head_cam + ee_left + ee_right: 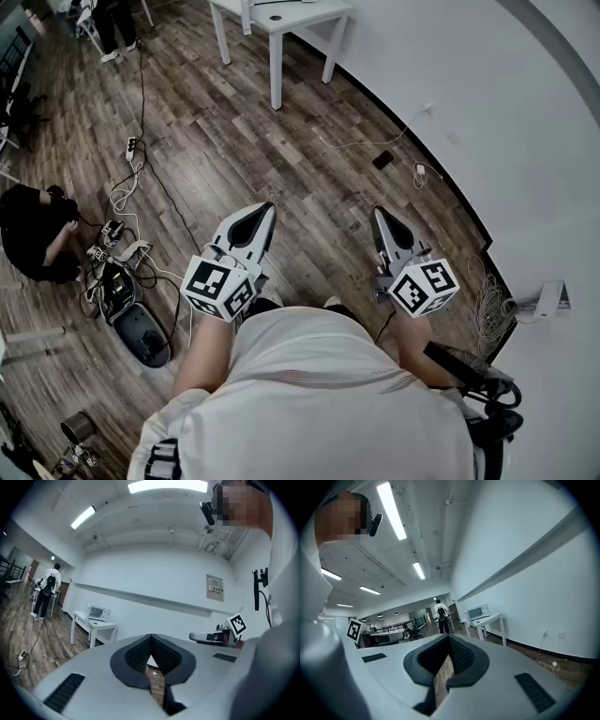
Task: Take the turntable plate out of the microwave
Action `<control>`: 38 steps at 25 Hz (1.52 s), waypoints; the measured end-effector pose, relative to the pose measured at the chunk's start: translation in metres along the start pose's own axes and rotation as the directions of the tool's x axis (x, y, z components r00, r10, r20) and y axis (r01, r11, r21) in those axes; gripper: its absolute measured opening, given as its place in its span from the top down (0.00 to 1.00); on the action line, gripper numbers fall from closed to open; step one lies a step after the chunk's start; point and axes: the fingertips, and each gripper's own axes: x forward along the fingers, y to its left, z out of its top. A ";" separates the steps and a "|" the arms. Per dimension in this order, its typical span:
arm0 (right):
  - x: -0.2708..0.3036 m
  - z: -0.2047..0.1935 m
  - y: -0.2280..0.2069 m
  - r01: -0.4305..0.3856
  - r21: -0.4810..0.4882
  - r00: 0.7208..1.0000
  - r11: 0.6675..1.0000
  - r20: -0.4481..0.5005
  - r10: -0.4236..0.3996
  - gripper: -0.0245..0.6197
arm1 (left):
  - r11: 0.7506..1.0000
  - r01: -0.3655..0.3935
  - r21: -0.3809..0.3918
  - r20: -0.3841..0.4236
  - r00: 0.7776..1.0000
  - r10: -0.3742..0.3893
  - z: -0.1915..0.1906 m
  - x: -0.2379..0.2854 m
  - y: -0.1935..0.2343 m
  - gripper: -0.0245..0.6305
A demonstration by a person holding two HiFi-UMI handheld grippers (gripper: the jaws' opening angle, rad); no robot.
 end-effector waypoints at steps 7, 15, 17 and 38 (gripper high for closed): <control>0.021 -0.007 0.026 0.034 0.002 0.999 0.999 0.013 -0.034 0.96 | 1.000 0.021 0.016 -0.023 1.000 -0.021 0.001 -0.013 0.039 0.95; 0.043 -0.017 0.017 0.058 0.019 0.998 0.998 -0.019 -0.058 0.96 | 0.997 0.077 0.003 -0.021 0.997 -0.077 -0.001 0.005 0.056 0.95; 0.057 -0.022 0.008 0.049 0.033 0.998 0.998 -0.030 -0.048 0.96 | 0.996 0.089 0.010 -0.027 0.996 -0.088 -0.002 0.012 0.060 0.95; 0.209 0.035 -0.160 -0.128 0.099 0.991 0.987 -0.022 0.130 0.96 | 0.993 -0.106 0.044 -0.016 0.994 0.107 0.036 0.201 0.127 0.95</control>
